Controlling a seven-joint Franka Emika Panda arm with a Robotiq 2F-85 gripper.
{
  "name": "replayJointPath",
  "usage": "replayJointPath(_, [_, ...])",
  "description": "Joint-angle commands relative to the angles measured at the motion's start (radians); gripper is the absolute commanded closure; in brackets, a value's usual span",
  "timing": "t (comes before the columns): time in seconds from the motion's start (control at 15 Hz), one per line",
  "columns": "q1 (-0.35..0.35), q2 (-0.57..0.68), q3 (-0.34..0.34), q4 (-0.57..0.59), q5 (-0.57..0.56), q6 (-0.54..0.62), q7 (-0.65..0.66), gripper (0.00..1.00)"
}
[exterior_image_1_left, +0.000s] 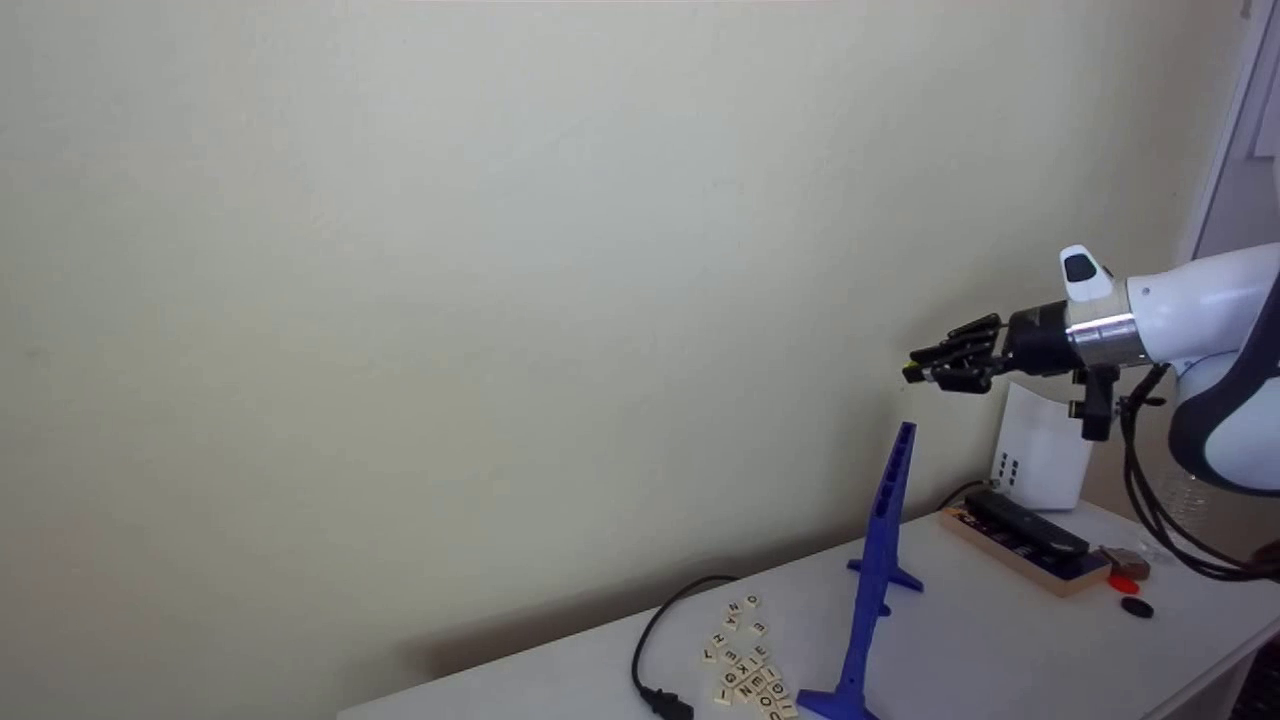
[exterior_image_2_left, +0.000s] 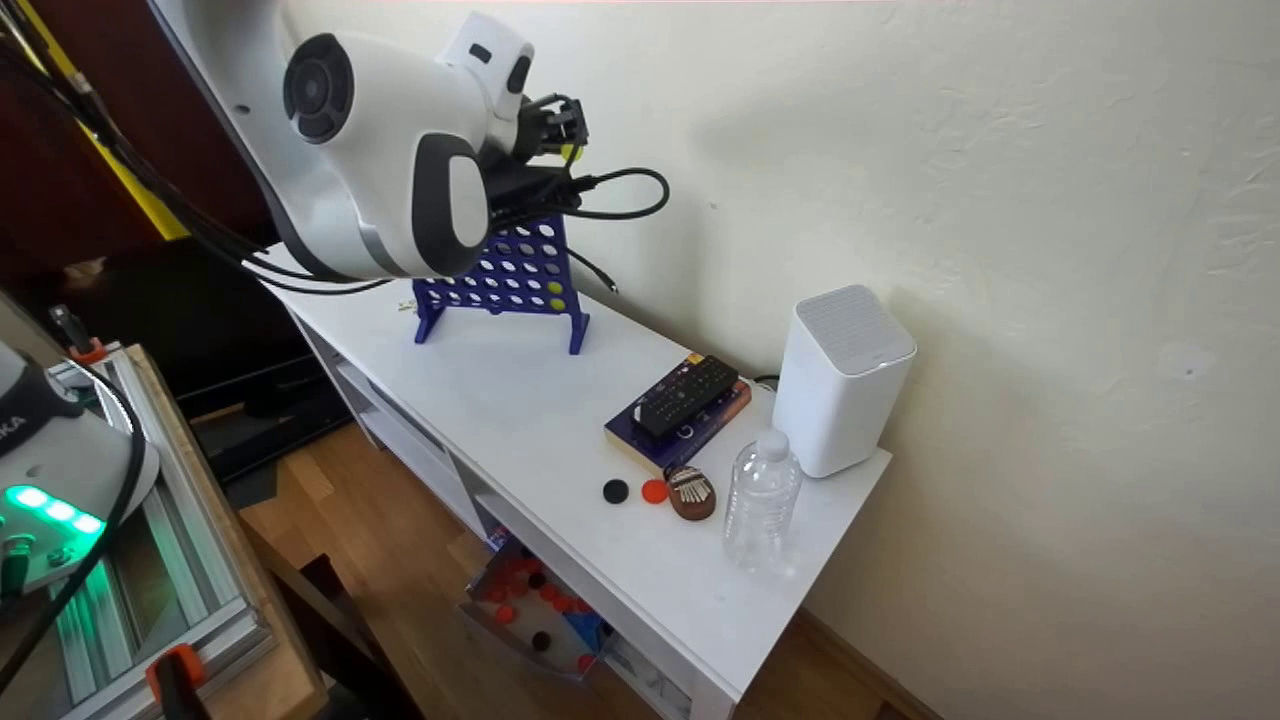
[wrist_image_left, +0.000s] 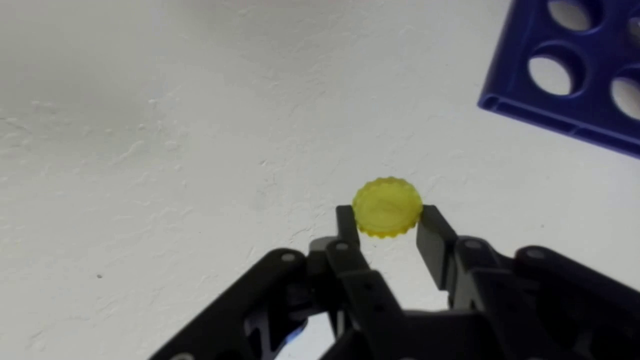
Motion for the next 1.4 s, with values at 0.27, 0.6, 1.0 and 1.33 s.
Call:
replayJointPath(0.27, [0.008, 0.016, -0.005, 0.023, 0.023, 0.001, 0.002, 0.64])
replayJointPath(0.6, [0.008, 0.016, -0.005, 0.023, 0.023, 0.001, 0.002, 0.64])
replayJointPath(1.0, [0.009, 0.016, -0.005, 0.023, 0.023, 0.001, 0.002, 0.64])
replayJointPath(1.33, [-0.007, 0.025, -0.006, 0.070, -0.049, -0.013, 0.040, 0.89])
